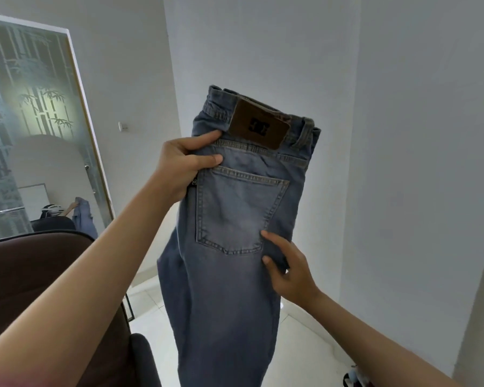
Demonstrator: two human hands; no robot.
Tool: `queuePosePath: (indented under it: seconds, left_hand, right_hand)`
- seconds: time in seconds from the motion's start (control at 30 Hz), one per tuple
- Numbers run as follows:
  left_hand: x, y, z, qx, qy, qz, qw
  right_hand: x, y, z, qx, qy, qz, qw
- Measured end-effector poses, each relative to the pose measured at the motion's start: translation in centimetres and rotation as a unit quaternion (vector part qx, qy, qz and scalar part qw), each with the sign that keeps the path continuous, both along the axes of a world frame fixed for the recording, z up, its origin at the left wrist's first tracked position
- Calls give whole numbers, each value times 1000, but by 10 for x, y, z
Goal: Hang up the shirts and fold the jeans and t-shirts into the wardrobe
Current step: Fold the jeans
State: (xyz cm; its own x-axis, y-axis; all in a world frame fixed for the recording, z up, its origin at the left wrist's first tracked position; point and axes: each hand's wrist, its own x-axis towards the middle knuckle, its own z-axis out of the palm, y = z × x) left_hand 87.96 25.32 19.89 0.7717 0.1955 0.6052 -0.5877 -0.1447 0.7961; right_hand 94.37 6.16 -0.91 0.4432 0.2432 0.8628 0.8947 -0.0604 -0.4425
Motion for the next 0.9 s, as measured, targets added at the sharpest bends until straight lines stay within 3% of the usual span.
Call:
queuePosePath:
  seconds: [0.23, 0.4, 0.63, 0.77, 0.9]
  left_hand:
    - [19, 21, 11, 53, 57, 65, 995]
    - [32, 28, -8, 111, 132, 29, 985]
    - [31, 24, -82, 0, 239, -94, 966]
    - [19, 26, -132, 4, 323, -143, 935]
    - [-7, 21, -152, -64, 335, -165, 925]
  right_hand:
    - [-21, -13, 51, 100, 23, -21, 994]
    - [-35, -19, 80, 111, 24, -5, 994]
    - [-27, -25, 88, 155, 60, -51, 985]
    - [-20, -29, 93, 177, 82, -97, 976]
    - [-13, -28, 86, 145, 59, -154, 976]
